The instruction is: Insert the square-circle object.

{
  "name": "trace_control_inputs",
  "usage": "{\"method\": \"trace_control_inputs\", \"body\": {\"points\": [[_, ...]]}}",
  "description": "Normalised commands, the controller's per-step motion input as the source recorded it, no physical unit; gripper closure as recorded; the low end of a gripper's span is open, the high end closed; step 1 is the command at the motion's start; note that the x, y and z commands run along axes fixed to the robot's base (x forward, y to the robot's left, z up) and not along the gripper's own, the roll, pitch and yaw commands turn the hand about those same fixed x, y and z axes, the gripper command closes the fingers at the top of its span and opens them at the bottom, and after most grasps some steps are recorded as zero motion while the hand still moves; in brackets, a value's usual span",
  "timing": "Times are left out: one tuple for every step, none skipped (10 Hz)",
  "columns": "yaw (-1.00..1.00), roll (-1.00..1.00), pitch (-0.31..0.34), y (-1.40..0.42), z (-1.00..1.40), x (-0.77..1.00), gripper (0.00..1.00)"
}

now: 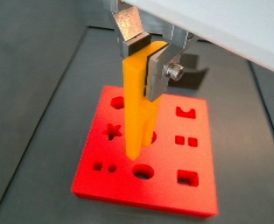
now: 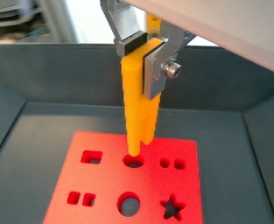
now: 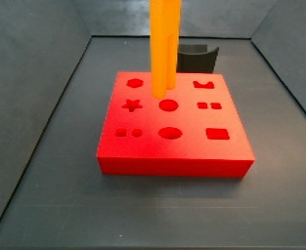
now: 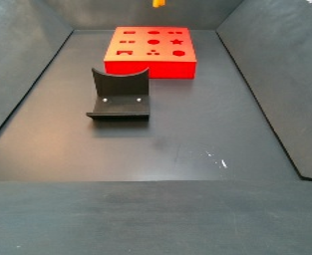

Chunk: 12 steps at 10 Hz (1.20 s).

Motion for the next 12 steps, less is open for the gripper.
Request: {"method": "trace_control_inputs", "body": {"points": [[-1.0, 0.0, 0.0, 0.0, -0.15, 0.0, 1.0], [-1.0, 0.0, 0.034, 0.0, -0.13, 0.0, 1.0], [-1.0, 0.0, 0.036, 0.0, -0.11, 0.0, 1.0], [-1.0, 0.0, 0.029, 0.0, -0.1, 0.0, 1.0], [-1.0, 0.0, 0.033, 0.0, -0.1, 0.0, 1.0], [-1.0, 0.0, 0.033, 0.0, -0.1, 0.0, 1.0], [-1.0, 0.0, 0.043, 0.0, -0.11, 0.0, 1.0], [-1.0, 0.0, 0.049, 0.0, -0.11, -0.01, 1.0], [-1.0, 0.01, 0.074, 0.0, -0.12, -0.03, 1.0], [-1.0, 0.02, 0.091, 0.0, -0.13, -0.04, 1.0], [-0.99, 0.03, 0.13, 0.0, -0.16, -0.07, 1.0], [-0.98, 0.04, 0.143, 0.0, -0.19, -0.07, 1.0]]}}
